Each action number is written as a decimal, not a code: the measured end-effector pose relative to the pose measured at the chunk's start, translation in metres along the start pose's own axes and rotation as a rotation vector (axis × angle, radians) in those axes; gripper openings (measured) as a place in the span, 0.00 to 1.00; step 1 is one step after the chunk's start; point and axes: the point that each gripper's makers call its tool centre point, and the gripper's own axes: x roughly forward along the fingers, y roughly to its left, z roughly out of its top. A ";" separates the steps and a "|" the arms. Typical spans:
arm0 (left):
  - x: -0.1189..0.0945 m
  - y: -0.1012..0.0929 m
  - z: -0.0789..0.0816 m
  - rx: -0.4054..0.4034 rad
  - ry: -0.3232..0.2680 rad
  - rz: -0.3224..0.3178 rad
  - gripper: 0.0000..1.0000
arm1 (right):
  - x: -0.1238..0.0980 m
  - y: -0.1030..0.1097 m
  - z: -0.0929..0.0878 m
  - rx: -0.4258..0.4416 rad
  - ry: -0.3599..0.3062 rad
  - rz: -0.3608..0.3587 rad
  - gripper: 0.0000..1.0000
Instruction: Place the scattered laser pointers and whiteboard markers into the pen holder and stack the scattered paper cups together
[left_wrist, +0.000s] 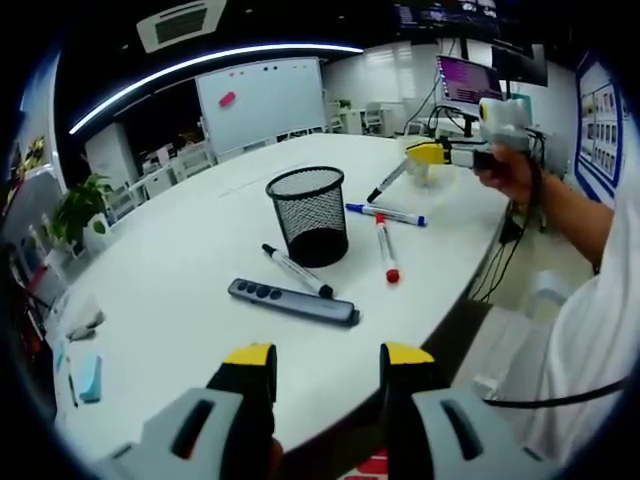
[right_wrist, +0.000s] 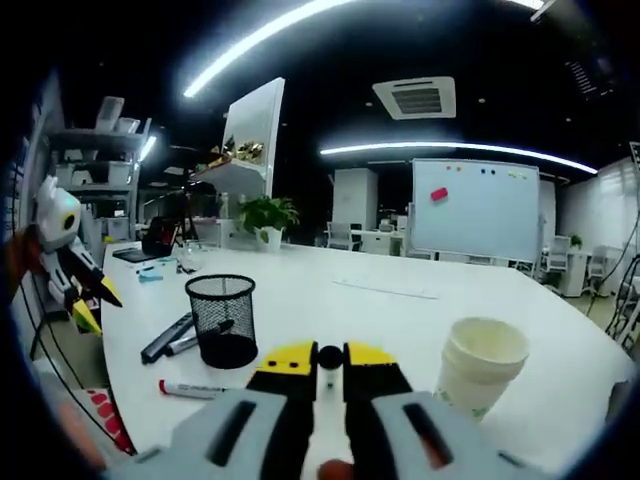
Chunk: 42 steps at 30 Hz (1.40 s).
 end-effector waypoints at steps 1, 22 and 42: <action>0.000 0.000 0.000 0.000 0.000 0.000 0.42 | 0.000 0.000 0.002 0.000 -0.003 0.000 0.09; 0.000 0.000 0.000 -0.002 0.001 0.001 0.42 | 0.003 0.000 0.022 -0.010 -0.029 0.001 0.09; 0.002 0.001 0.000 0.004 0.004 -0.003 0.42 | 0.000 -0.002 0.027 -0.002 -0.031 0.000 0.09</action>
